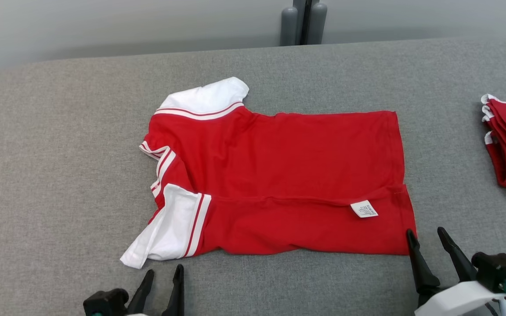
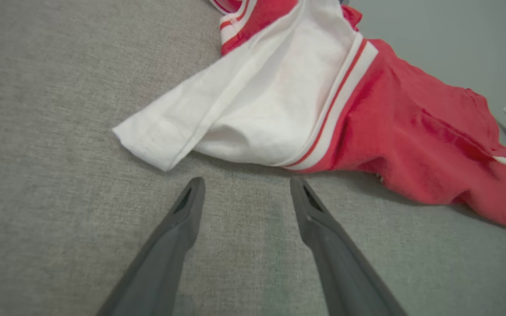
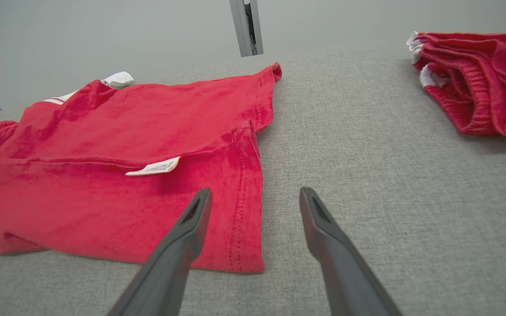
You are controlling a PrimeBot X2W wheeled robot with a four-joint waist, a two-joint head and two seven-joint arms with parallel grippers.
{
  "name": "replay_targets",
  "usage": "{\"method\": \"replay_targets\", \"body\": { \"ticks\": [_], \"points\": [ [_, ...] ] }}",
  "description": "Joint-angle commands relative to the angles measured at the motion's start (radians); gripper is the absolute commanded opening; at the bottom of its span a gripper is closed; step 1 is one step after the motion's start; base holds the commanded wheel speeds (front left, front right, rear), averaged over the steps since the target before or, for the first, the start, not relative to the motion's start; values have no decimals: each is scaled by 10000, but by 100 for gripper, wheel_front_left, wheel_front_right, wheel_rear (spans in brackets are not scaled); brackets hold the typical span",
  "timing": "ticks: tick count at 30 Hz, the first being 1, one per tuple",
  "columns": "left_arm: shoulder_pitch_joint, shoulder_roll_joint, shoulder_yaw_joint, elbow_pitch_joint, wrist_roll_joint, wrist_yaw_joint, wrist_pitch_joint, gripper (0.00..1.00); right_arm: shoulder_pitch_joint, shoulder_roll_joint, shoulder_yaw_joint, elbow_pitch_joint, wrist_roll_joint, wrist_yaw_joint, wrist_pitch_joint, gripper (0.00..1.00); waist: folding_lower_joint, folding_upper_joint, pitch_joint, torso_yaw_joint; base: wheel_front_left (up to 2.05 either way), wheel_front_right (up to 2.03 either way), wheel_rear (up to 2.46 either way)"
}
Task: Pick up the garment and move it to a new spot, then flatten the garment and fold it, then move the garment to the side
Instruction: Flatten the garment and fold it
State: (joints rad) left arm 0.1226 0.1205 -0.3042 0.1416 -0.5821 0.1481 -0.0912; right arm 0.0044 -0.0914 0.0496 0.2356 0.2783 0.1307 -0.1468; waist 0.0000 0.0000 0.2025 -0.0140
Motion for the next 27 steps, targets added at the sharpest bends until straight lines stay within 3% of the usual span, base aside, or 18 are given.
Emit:
{"method": "replay_targets", "body": {
  "ticks": [1,16,17,18,19,20,27],
  "points": [
    [-246,-12,57,58,-94,-104,-59,100,-179,-77,32,76,79,3,-88,100,0,0,89,-13,0,0,0],
    [-1866,-226,468,1980,-908,-971,-647,100,-1541,-190,1248,1998,1068,3,196,100,0,0,879,-32,0,0,0],
    [-1922,-227,461,2085,-938,-988,-643,100,-1587,-191,1325,2075,1175,3,249,91,0,0,900,-34,0,0,0],
    [-1965,-232,445,2186,-970,-1020,-623,57,-1635,-192,1402,2147,1266,3,294,42,0,0,925,-36,0,0,0],
    [-2013,-239,438,2275,-1003,-1054,-632,10,-1677,-210,1470,2214,1327,5,321,0,0,0,947,-39,0,0,0],
    [-2064,-235,424,2360,-1004,-1069,-645,0,-1703,-218,1514,2258,1382,5,318,0,0,0,967,-43,0,0,0],
    [-2311,63,473,2190,-503,-799,-1110,0,-1735,-420,1363,1994,1459,0,18,0,0,0,935,-28,0,0,0]
  ]
}}
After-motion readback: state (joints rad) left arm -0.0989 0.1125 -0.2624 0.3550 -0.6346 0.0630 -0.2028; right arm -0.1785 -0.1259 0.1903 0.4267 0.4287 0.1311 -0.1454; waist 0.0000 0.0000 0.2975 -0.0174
